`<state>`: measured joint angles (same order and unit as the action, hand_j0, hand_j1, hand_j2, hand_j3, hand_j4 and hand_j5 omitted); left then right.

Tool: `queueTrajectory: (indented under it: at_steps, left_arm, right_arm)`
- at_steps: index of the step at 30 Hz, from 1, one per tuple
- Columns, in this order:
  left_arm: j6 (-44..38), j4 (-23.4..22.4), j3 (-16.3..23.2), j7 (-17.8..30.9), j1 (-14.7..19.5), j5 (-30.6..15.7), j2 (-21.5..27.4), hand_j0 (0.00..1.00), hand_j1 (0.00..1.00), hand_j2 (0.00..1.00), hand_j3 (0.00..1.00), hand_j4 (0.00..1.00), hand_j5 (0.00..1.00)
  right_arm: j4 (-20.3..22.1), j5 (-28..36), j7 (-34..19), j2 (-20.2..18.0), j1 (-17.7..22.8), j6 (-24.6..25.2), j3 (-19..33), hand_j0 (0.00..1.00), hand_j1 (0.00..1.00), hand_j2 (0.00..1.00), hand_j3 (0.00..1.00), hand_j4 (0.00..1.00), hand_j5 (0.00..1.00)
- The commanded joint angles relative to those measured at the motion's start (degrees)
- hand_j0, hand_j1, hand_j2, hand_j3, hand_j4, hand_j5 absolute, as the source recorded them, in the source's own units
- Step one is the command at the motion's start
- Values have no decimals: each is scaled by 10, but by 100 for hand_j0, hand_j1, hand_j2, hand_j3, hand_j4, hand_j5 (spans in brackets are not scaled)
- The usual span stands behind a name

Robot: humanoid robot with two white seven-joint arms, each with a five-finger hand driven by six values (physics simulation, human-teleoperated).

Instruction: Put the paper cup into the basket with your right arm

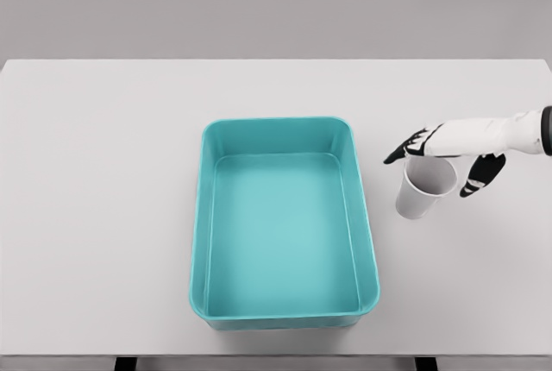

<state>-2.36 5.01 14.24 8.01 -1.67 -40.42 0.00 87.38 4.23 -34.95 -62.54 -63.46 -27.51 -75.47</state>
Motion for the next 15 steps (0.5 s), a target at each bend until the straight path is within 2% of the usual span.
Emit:
queueTrajectory:
  at_steps: [1, 15]
  left_arm:
    - [0, 0, 0, 1, 0, 0, 0, 100, 100, 100, 100, 100, 100]
    - [0, 0, 0, 1, 0, 0, 0, 100, 100, 100, 100, 100, 100]
  right_arm:
    - [-3, 3, 0, 0, 0, 1, -3, 100, 100, 100, 100, 100, 100]
    - [-14, 4, 3, 6, -1, 1, -11, 100, 100, 100, 100, 100, 100]
